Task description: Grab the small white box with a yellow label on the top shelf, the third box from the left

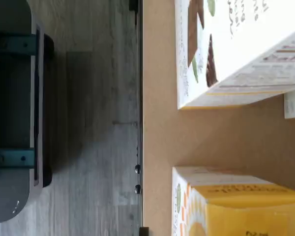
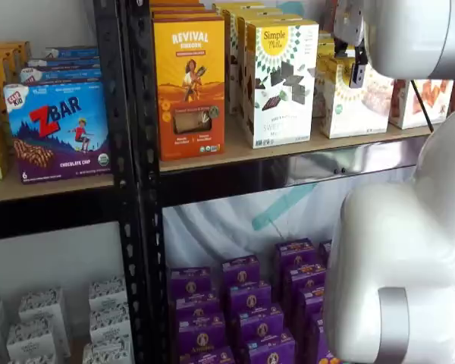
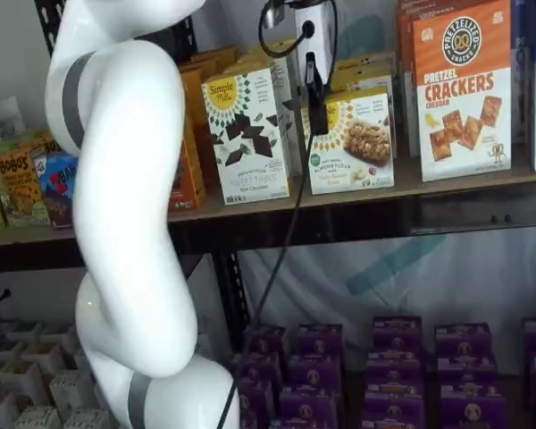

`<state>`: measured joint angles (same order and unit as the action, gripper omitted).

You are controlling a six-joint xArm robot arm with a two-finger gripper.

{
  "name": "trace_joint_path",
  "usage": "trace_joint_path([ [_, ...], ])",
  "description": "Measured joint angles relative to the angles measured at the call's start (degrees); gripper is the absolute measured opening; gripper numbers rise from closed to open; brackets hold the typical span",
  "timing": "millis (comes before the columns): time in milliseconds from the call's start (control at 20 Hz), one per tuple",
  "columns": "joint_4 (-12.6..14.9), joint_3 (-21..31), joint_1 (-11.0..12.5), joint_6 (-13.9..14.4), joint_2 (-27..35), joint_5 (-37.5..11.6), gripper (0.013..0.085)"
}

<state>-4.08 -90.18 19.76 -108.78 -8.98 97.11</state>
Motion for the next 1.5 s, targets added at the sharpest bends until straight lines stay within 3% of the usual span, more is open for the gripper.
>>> trace_joint_path([
  [150, -0.1, 0.27, 0.13, -0.11, -0.37, -0.07, 0.061],
  [500, -0.77, 1.12, 0.59, -0.47, -1.28, -0.4, 0.045],
  [850, -1.15, 1.83, 0.67, -0.51, -1.92, -0.96, 0.045],
  [1100, -1.34, 1.95, 0.53, -0.33, -2.03, -1.06, 0.033],
  [1500, -1.72, 1.55, 0.52, -0.23, -1.86, -0.68, 0.033],
])
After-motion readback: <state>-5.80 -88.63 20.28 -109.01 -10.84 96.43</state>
